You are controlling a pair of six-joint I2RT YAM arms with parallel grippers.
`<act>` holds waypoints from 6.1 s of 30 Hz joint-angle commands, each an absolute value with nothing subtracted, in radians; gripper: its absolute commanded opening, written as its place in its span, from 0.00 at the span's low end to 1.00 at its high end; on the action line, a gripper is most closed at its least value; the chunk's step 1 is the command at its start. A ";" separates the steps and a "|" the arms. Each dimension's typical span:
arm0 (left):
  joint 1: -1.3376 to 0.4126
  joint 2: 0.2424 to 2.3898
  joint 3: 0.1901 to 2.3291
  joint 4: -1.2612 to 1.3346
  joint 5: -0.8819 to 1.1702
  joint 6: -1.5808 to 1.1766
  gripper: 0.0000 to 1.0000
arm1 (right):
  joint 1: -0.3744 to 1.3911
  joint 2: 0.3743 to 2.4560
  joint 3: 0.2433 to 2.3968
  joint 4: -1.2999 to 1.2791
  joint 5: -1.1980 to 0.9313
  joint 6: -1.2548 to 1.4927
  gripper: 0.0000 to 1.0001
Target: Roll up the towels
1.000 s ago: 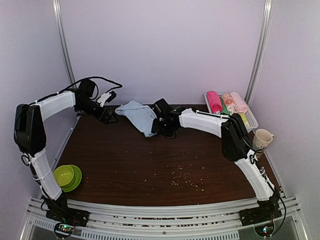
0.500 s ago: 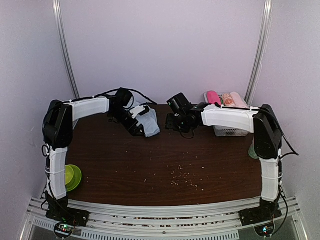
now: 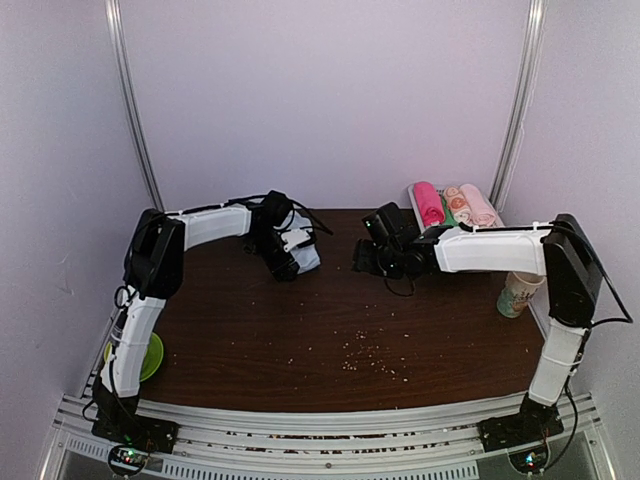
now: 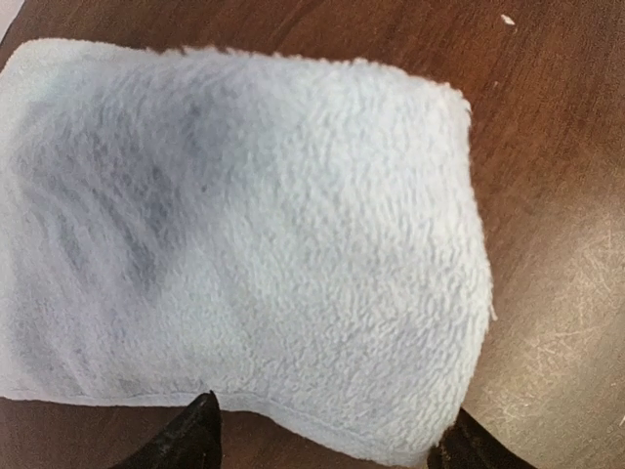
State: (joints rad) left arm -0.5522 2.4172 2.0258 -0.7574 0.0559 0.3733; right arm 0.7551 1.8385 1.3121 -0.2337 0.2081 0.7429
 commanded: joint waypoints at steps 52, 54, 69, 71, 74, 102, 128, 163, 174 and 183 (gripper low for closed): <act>-0.363 1.742 1.602 -0.796 0.431 0.373 0.98 | 0.894 1.679 1.343 -0.320 0.590 0.164 1.00; -0.355 1.744 1.513 -0.764 0.395 0.444 0.98 | 0.896 1.704 1.373 -0.313 0.553 0.145 0.99; -0.443 1.937 1.472 -0.672 0.184 0.621 0.82 | 0.897 1.620 1.240 -0.261 0.596 0.188 1.00; -0.460 1.951 1.465 -0.648 0.140 0.632 0.79 | 0.897 1.601 1.213 -0.251 0.606 0.192 1.00; -0.484 1.962 1.446 -0.595 0.070 0.636 0.74 | 0.895 1.586 1.188 -0.249 0.611 0.203 1.00; -0.536 2.033 1.425 -0.478 -0.114 0.640 0.24 | 0.895 1.571 1.144 -0.208 0.586 0.229 0.98; -0.537 1.950 1.977 -1.042 0.699 0.375 0.00 | 0.989 1.517 1.005 0.101 0.335 -0.160 0.85; -0.410 1.864 2.194 -1.036 0.959 0.185 0.00 | 1.061 1.906 1.187 0.245 0.915 0.083 0.66; -0.302 1.733 2.190 -0.960 0.875 0.162 0.00 | 1.013 1.861 1.112 0.226 1.013 0.113 0.66; -0.244 1.694 2.187 -0.957 0.856 0.168 0.00 | 0.916 1.891 1.190 0.213 0.800 0.118 0.38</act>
